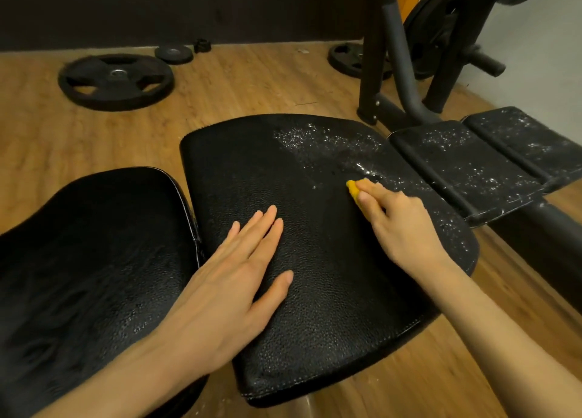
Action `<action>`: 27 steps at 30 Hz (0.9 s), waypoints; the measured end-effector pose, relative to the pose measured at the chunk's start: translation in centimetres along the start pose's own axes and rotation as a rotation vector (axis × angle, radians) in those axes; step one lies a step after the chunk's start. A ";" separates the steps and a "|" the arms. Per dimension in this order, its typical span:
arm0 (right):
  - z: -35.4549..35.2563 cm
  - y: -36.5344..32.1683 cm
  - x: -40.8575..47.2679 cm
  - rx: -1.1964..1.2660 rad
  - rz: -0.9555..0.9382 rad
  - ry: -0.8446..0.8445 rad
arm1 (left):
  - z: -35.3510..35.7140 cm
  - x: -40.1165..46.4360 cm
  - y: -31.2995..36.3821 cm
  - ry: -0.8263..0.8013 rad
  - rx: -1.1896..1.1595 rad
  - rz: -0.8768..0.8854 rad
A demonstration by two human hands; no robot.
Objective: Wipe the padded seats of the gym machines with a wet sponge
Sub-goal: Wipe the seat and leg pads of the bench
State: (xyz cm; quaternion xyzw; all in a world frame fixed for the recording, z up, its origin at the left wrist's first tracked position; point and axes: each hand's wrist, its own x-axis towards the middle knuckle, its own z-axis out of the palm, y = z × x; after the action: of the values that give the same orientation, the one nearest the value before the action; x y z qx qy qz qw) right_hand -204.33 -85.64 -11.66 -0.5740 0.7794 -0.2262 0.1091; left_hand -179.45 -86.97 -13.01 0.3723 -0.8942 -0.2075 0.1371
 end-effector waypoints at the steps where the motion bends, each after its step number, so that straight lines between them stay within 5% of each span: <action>1: -0.1 -0.3 -0.8 -0.002 0.004 -0.001 | -0.4 0.6 -0.2 0.002 -0.009 0.000; 7: -0.8 0.0 -5.4 0.048 -0.122 -0.038 | -1.1 4.9 -3.2 0.116 0.039 -0.075; 12: 1.0 -1.4 1.1 0.015 0.108 0.081 | -0.2 5.2 -3.6 0.107 0.041 -0.085; 18: 2.0 -5.2 -3.3 0.042 -0.273 -0.070 | 0.0 5.3 -3.8 0.135 0.038 -0.082; 20: 1.2 -3.0 -1.2 0.103 -0.188 -0.101 | -0.1 5.4 -3.8 0.131 0.040 -0.079; 24: 1.3 -1.7 0.8 0.064 0.039 0.101 | -0.1 5.4 -3.8 0.131 0.058 -0.076; 27: 3.8 -5.6 -1.2 0.085 -0.208 0.059 | 0.1 5.4 -3.8 0.139 0.053 -0.073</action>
State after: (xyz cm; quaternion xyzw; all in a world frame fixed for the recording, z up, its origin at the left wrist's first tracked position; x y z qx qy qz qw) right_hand -197.64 -86.73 -12.40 -0.6398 0.7082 -0.2857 0.0863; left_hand -180.90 -93.29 -14.40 0.4216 -0.8735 -0.1620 0.1814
